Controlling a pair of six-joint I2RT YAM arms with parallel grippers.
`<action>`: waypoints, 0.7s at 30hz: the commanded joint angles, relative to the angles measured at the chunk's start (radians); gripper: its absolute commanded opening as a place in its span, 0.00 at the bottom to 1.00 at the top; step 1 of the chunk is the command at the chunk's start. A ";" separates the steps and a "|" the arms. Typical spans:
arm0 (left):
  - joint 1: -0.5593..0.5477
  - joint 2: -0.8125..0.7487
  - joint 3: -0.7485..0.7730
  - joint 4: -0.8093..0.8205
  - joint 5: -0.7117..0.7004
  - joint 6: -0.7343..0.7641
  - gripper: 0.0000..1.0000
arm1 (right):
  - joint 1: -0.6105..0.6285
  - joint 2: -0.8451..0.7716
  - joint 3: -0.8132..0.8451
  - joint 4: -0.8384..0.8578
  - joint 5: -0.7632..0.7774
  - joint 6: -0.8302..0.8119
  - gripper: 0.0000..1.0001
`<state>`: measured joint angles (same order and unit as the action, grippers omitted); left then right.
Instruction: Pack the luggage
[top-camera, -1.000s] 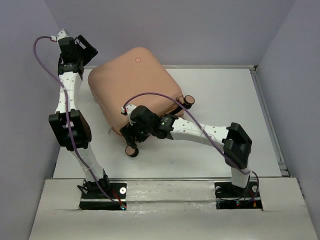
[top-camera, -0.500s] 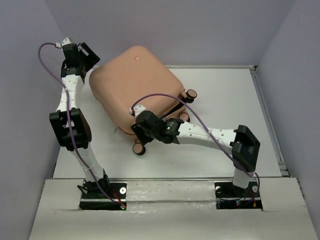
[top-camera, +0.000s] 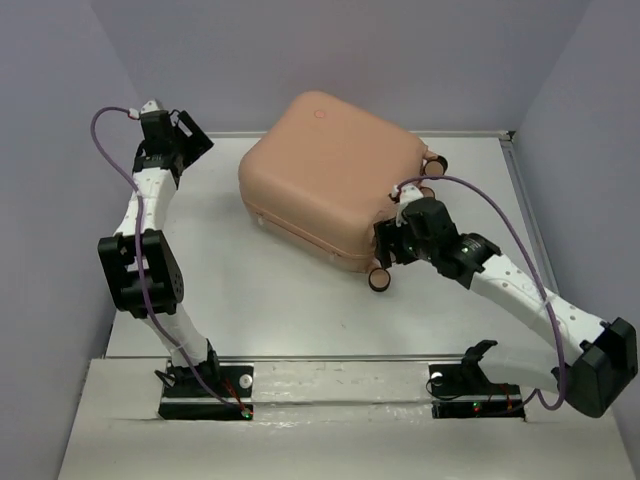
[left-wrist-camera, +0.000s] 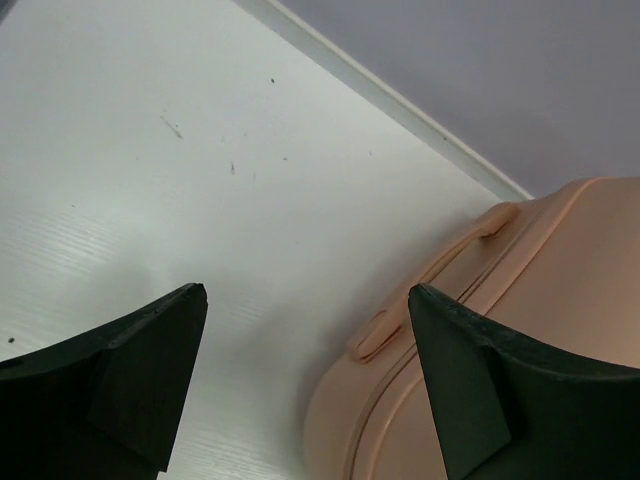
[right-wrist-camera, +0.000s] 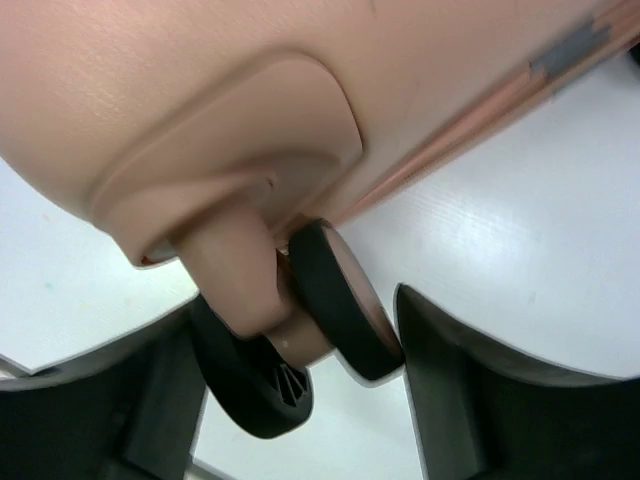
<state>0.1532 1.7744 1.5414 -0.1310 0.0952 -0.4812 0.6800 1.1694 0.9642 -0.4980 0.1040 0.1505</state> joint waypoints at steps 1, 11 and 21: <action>-0.052 -0.066 -0.072 0.041 -0.020 0.029 0.92 | -0.166 -0.089 0.019 0.084 0.260 0.237 0.86; -0.055 0.077 0.049 0.040 0.041 -0.016 0.86 | -0.330 -0.122 0.145 0.102 0.030 0.274 1.00; -0.147 0.189 0.149 0.060 0.094 -0.046 0.83 | -0.613 0.082 0.254 0.157 0.008 0.362 0.20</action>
<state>0.0566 1.9423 1.6196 -0.1123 0.1459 -0.5068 0.2687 1.1027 1.1397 -0.4271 0.1635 0.4263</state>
